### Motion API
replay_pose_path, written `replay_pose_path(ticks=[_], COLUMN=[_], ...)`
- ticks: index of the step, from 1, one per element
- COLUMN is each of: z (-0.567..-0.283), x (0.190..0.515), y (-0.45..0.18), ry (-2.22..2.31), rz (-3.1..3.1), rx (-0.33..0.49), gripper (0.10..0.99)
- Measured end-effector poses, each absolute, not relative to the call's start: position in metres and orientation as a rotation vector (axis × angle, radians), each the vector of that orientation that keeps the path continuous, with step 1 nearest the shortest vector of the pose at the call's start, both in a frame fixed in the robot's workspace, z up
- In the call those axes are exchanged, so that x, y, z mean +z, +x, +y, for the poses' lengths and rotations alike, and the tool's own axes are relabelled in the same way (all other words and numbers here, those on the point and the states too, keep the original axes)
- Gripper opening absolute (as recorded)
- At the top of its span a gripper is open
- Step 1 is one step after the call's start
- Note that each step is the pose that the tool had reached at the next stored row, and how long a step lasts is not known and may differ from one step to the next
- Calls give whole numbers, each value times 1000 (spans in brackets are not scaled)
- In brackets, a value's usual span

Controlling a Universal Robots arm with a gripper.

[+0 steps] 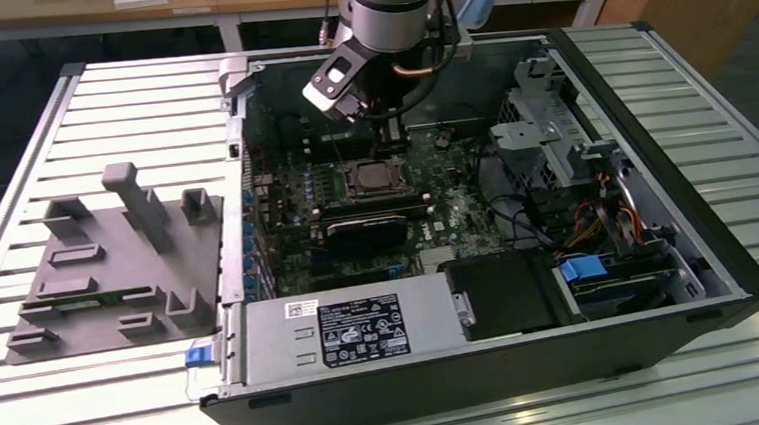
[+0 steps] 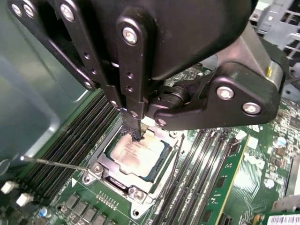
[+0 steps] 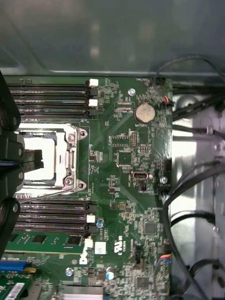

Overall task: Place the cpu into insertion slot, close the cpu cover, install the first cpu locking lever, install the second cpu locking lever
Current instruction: 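Close the cpu cover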

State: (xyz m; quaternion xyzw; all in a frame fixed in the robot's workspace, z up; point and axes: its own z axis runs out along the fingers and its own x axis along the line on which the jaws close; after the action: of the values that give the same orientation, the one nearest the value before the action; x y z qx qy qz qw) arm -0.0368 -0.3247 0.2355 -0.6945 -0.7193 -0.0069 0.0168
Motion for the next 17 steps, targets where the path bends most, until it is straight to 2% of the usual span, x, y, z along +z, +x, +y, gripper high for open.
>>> replay_pose_path(ticks=[17], z=[-325], x=[235], y=[-37], ry=[-1786], rz=[-2541], rx=[-13], gripper=[106])
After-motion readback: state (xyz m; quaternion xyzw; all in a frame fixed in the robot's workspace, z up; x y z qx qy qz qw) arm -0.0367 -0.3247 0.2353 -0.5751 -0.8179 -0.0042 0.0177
